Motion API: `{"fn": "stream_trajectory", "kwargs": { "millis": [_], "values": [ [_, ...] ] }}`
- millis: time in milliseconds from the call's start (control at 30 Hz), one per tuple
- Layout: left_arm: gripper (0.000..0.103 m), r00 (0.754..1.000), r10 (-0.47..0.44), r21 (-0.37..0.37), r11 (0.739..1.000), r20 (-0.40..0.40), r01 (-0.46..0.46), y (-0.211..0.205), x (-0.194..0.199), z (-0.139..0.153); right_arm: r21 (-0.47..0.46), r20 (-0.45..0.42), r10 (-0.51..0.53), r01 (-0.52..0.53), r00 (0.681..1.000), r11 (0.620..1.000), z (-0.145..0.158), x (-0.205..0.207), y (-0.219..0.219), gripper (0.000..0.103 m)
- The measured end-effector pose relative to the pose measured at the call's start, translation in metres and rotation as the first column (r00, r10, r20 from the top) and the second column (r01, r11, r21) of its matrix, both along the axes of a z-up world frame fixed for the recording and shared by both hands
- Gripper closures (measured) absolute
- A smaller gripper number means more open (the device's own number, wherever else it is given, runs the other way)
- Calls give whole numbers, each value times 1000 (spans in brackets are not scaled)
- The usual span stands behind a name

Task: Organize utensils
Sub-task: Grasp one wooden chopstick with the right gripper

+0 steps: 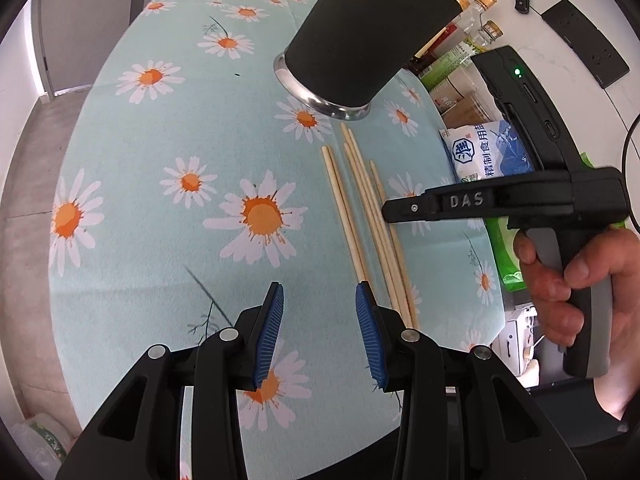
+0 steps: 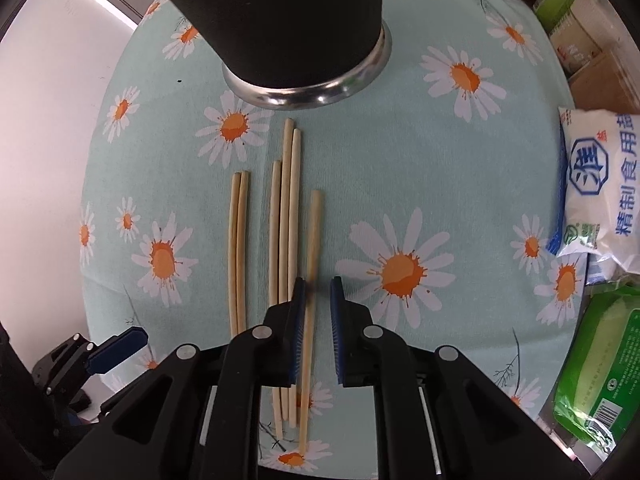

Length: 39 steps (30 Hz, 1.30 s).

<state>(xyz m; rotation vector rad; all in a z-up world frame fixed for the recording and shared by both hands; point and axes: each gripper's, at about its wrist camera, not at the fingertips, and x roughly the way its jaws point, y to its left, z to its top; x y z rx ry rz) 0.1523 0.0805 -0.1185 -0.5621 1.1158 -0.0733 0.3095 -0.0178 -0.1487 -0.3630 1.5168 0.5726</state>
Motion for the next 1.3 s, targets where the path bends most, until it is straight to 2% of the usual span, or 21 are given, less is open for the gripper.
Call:
{"fn": "stream_trajectory", "kwargs": {
  "millis": [167,267,367,533,833,933,1033,1100,1133,1167,1300],
  "values": [
    [67,999,-33,-5,999,-14,33,0,7,-4,-28,10,-24,24,1000,999,1,1,0,91],
    [67,998,-52,-13,999,-20,51,-1,10,-7,-47,33,-31,32,999,998,2,-2,2,97],
    [67,997,-72,-17,997,-15,72,-2,13,-8,-24,14,-86,86,996,996,1,1,-2,98],
    [67,997,-76,-1,997,-25,76,-4,18,-9,8,-11,-101,101,995,995,1,4,-6,98],
    [67,997,-53,63,996,-52,56,-17,37,-6,202,-5,-44,44,999,978,44,16,-36,98],
    [67,997,-26,70,997,-71,31,-24,45,-4,258,-9,-8,10,1000,966,57,17,-49,98],
    [69,994,10,129,992,-111,5,-31,52,-4,316,-16,27,-20,1000,949,67,18,-58,98],
    [69,991,35,139,990,-126,-17,-32,55,-5,339,-18,52,-43,998,940,68,20,-66,98],
    [71,990,48,152,988,-134,-28,-34,57,-6,343,-17,60,-50,998,938,70,20,-66,98],
    [78,989,56,161,986,-140,-33,-35,59,-6,346,-18,66,-56,998,937,71,21,-64,98],
    [83,982,85,195,979,-169,-51,-41,67,-12,364,-41,81,-60,996,929,70,22,-76,98]
  ]
}}
